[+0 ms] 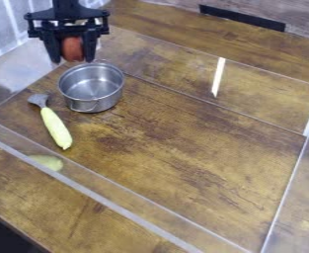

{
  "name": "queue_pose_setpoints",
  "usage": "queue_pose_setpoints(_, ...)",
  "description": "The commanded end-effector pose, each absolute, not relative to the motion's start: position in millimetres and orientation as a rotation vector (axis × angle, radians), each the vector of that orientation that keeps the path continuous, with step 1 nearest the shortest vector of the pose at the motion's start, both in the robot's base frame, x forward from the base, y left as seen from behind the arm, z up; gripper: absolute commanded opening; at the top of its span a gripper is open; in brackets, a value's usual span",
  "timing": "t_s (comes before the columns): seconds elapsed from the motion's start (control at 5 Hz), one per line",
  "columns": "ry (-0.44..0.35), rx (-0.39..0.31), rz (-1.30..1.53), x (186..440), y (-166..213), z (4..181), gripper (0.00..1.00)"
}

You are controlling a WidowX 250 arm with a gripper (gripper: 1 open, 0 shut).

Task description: Put the mushroom in the silver pot

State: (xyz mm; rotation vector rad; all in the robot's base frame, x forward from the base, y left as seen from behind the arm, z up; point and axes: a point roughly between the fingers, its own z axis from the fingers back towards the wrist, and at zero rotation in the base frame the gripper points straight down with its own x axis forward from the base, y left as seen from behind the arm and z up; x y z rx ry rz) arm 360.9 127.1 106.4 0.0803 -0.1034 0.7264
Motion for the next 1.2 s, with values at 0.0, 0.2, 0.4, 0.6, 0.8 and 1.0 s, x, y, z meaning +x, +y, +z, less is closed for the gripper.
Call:
queue_pose_setpoints(0.0, -0.146, 0.092, 0.799, 364.9, 131.2, 127.4, 1.00)
queue_pose_setpoints(0.2, -0.121, 0.107, 0.858, 363.9, 127.4, 126.4, 1.00)
queue_pose_setpoints(0.4, -0.099, 0.118, 0.888, 364.3, 126.8, 117.7, 1.00)
queue_pose_setpoints(0.6, -0.081, 0.125, 0.915, 365.4, 125.2, 110.0, 1.00)
queue_pose_setpoints(0.8, -0.064, 0.135, 0.943, 367.7, 124.2, 103.6, 1.00)
queue_pose_setpoints(1.0, -0.050, 0.144, 0.950, 363.3, 125.9, 101.2, 1.00)
